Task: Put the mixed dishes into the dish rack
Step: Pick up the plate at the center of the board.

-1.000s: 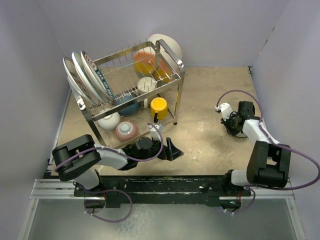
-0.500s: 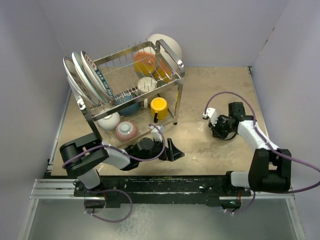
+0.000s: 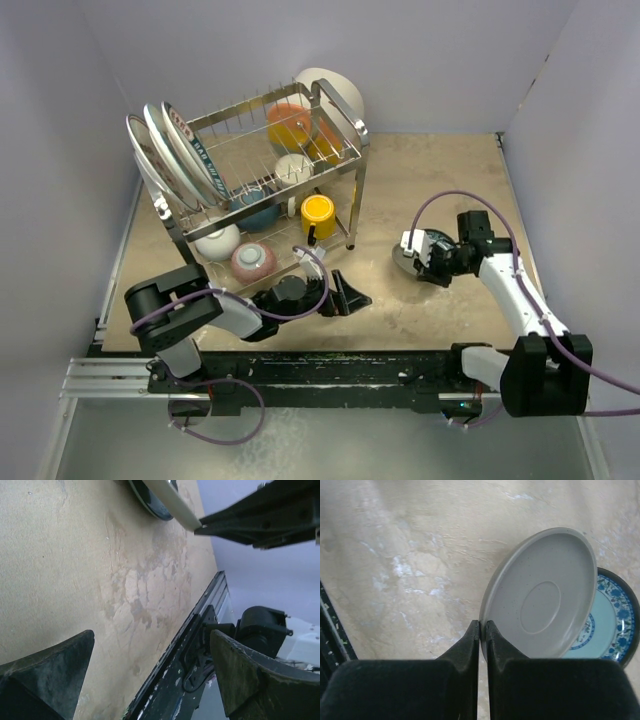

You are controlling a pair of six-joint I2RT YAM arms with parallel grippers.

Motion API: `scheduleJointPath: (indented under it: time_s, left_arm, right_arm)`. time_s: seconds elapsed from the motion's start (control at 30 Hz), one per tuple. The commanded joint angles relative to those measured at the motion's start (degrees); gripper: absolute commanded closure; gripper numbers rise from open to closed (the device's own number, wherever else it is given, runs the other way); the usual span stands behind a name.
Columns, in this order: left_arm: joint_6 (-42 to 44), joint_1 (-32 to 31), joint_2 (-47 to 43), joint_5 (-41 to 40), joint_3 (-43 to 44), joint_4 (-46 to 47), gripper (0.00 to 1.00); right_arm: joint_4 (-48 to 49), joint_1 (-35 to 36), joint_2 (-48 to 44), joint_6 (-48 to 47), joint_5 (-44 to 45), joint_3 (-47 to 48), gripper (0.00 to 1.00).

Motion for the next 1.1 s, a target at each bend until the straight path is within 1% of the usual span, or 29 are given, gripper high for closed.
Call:
scheduleJointPath:
  time_s: [0.0, 0.13, 0.27, 0.33, 0.37, 0.47, 0.53, 0.77, 0.8, 0.97, 1.07]
  left_arm:
    - [-6.8, -1.0, 1.7, -4.9, 0.1, 8.4, 0.0]
    - [-12.7, -3.0, 4.3, -9.8, 0.2, 11.7, 0.01]
    - [-18.2, -4.3, 6.3, -14.2, 0.9, 12.2, 0.01]
    - [-21.6, -4.7, 7.3, -15.6, 2.2, 10.4, 0.02]
    - [-23.6, -4.9, 7.6, -16.2, 3.1, 8.6, 0.04]
    - [-28.3, -5.5, 8.1, -17.5, 6.4, 2.3, 0.05]
    - [-30.0, -5.9, 8.3, -18.4, 8.4, -1.7, 0.06]
    - [-33.4, -6.6, 9.7, -21.5, 11.9, -5.1, 0.12]
    - [-34.1, -6.7, 10.1, -21.7, 12.3, -5.5, 0.12]
    - [-36.5, -6.9, 12.6, -22.1, 14.1, -4.7, 0.22]
    - [-36.9, -6.9, 13.7, -21.9, 15.5, -4.4, 0.23]
  right_arm:
    - [-6.5, 0.2, 0.8, -8.5, -7.3, 0.4, 1.0]
    - [-9.7, 0.2, 4.4, -11.0, -7.8, 1.7, 1.0]
    - [-11.7, 0.4, 4.6, -13.7, -8.1, 1.8, 1.0]
    - [-12.1, 0.5, 4.0, -14.9, -8.1, 1.5, 1.0]
    - [-12.3, 0.5, 3.7, -15.6, -8.1, 1.5, 1.0]
    - [-14.7, 0.5, 2.5, -21.4, -9.4, 1.1, 1.0]
    - [-15.9, 0.6, 1.2, -24.8, -10.3, 0.5, 1.0]
    - [-20.4, 0.6, 1.5, -32.5, -11.5, 0.4, 1.0]
    - [-20.7, 0.6, 1.3, -33.2, -11.7, 0.2, 1.0]
    - [-22.2, 0.6, 0.7, -36.1, -12.4, 0.0, 1.0]
    - [-24.1, 0.6, 0.4, -38.1, -13.0, 0.2, 1.0]
